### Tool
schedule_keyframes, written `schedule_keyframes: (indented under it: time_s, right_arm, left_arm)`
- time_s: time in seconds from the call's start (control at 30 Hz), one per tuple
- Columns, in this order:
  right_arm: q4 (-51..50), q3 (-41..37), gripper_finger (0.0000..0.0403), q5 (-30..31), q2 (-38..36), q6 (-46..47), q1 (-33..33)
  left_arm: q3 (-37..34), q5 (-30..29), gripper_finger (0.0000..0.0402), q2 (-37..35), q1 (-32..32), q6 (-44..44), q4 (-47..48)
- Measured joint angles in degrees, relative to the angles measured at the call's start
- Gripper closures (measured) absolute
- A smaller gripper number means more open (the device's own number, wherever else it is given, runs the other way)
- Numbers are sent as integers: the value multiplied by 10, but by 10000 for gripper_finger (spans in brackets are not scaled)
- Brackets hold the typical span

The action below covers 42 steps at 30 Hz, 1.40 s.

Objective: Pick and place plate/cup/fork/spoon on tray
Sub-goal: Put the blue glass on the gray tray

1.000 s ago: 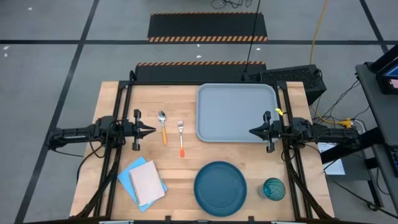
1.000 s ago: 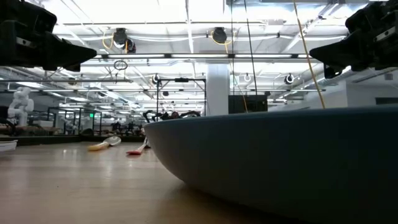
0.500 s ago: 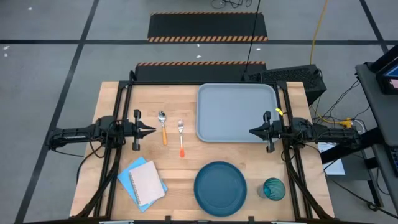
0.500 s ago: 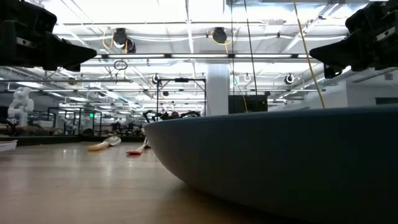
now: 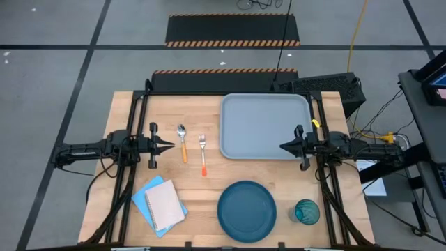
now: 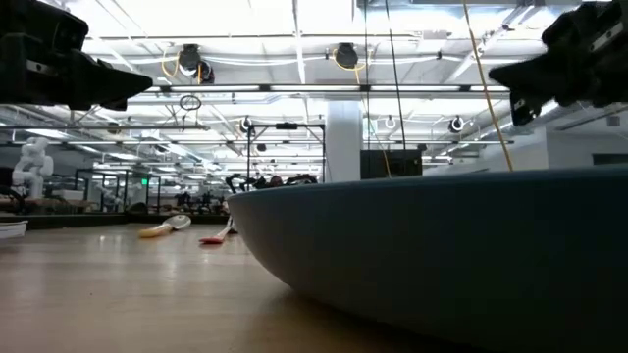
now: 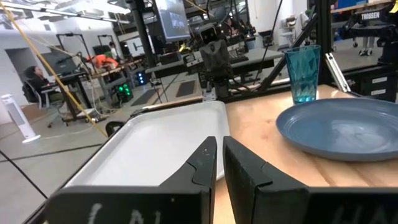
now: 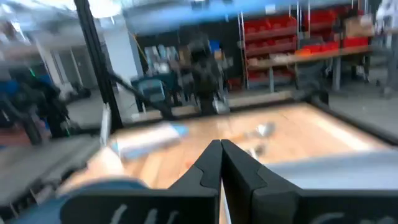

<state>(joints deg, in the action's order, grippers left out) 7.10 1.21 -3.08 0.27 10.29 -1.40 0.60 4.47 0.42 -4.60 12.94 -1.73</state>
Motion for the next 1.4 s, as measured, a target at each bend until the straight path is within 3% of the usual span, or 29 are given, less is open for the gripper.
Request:
schedule_keyframes:
  time_s: [0.1, 0.33, 0.6, 0.9, 1.03, 1.23, 1.4]
  right_arm:
    - [26, 18, 403, -47, 6, 25, 9]
    - [32, 109, 403, -44, 37, 26, 43]
    - [-87, 298, 403, -38, 155, 10, 67]
    - [-308, 525, 403, 55, 351, 47, 123]
    - [-392, 621, 403, 81, 432, 80, 163]
    - [-509, 751, 403, 157, 539, 139, 257]
    - [-577, 815, 403, 226, 611, 197, 346]
  left_arm:
    - [0, 0, 369, 0, 0, 0, 0]
    - [0, 0, 369, 0, 0, -1, 0]
    - [0, 0, 369, 0, 0, -1, 0]
    - [0, -1, 369, 0, 0, -4, -17]
    - [0, -1, 369, 0, 0, -78, -18]
    - [0, -1, 369, 0, 0, -143, -19]
    - [0, -1, 369, 0, 0, -150, -19]
